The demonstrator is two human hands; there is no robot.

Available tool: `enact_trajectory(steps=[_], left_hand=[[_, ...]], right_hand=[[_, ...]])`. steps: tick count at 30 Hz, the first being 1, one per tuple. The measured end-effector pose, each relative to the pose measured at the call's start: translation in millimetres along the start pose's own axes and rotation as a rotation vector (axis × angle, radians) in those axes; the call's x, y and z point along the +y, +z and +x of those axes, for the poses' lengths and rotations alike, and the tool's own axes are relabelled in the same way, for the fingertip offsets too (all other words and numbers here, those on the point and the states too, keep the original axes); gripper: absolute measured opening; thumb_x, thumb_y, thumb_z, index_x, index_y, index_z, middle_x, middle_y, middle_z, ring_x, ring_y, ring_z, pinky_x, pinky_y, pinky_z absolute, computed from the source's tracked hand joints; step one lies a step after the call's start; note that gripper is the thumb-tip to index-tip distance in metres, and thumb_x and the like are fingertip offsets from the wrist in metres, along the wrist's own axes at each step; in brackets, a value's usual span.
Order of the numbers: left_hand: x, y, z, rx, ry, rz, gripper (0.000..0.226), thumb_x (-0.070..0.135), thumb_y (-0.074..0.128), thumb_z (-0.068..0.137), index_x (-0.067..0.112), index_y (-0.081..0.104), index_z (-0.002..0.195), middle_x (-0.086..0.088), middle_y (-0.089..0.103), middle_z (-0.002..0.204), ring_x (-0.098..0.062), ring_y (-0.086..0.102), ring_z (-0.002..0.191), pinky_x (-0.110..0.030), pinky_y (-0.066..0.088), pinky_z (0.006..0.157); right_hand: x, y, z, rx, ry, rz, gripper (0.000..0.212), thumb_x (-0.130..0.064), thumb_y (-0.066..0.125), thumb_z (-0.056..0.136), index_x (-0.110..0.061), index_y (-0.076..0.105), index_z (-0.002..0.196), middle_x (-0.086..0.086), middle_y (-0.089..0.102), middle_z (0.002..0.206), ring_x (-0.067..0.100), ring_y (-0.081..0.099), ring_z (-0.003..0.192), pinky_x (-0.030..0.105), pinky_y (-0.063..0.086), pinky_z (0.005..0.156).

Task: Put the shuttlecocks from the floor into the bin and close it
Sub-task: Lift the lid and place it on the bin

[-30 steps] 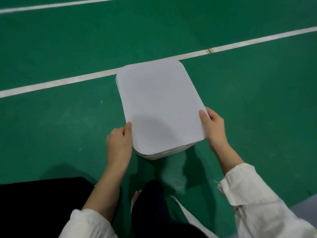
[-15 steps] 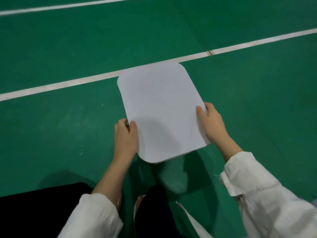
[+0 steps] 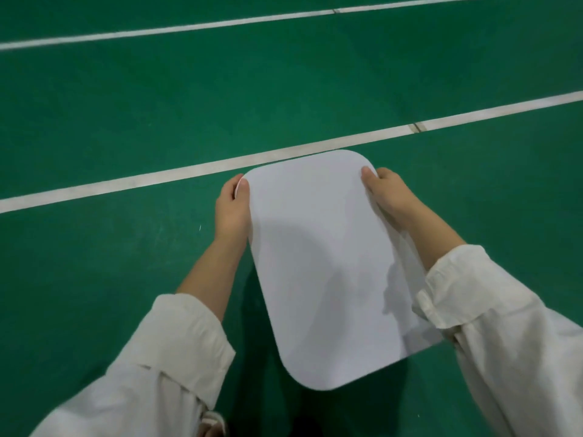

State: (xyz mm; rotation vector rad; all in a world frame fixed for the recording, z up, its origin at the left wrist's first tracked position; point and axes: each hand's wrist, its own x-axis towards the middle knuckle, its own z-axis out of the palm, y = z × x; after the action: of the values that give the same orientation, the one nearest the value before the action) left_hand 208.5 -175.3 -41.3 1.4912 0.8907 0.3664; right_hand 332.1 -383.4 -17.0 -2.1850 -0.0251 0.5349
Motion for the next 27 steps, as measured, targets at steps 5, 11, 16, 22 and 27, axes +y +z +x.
enact_trajectory(steps=[5,11,16,22,27], left_hand=[[-4.7,-3.8,-2.7,0.049,0.034,-0.071,0.027,0.021,0.042,0.096,0.013,0.058,0.116,0.003,0.063,0.103,-0.011,0.058,0.091,-0.02,0.047,0.074],[-4.4,7.7,-1.7,0.071,0.019,-0.115,0.022,0.026,0.044,0.096,0.012,0.051,0.112,0.006,0.056,0.091,-0.006,0.053,0.08,-0.02,0.043,0.069],[-7.6,12.2,12.5,0.109,-0.065,-0.155,0.019,0.027,0.048,0.095,0.008,0.052,0.093,0.004,0.048,0.073,-0.008,0.042,0.067,-0.017,0.037,0.059],[-8.4,11.5,12.3,0.105,-0.039,-0.088,0.021,0.029,0.047,0.095,0.009,0.052,0.091,0.005,0.047,0.07,-0.008,0.04,0.063,-0.02,0.035,0.057],[-3.0,5.3,2.9,0.067,0.094,0.188,0.028,0.032,0.043,0.096,0.007,0.054,0.104,-0.002,0.058,0.091,-0.016,0.05,0.08,-0.027,0.038,0.065]], right_hand=[[-11.6,-5.3,12.6,-0.114,-0.045,0.165,0.026,-0.032,0.044,0.096,-0.019,0.057,0.115,-0.001,0.066,0.101,0.02,0.064,0.091,0.034,0.05,0.085],[-12.4,-1.0,13.8,-0.045,-0.077,0.165,0.026,-0.025,0.046,0.096,-0.013,0.06,0.114,0.0,0.064,0.096,0.011,0.06,0.076,0.026,0.049,0.072],[-12.5,1.8,15.2,-0.008,0.006,0.263,0.015,-0.025,0.054,0.093,-0.014,0.063,0.098,-0.001,0.064,0.08,0.01,0.06,0.063,0.018,0.051,0.054],[-8.0,-1.3,9.9,-0.026,0.073,0.296,0.019,-0.027,0.055,0.092,-0.014,0.064,0.103,0.001,0.066,0.082,0.014,0.062,0.065,0.023,0.05,0.058],[-6.2,12.8,0.9,0.168,-0.02,-0.019,0.032,-0.035,0.043,0.094,-0.011,0.062,0.104,0.01,0.067,0.101,0.031,0.061,0.094,0.038,0.049,0.083]])
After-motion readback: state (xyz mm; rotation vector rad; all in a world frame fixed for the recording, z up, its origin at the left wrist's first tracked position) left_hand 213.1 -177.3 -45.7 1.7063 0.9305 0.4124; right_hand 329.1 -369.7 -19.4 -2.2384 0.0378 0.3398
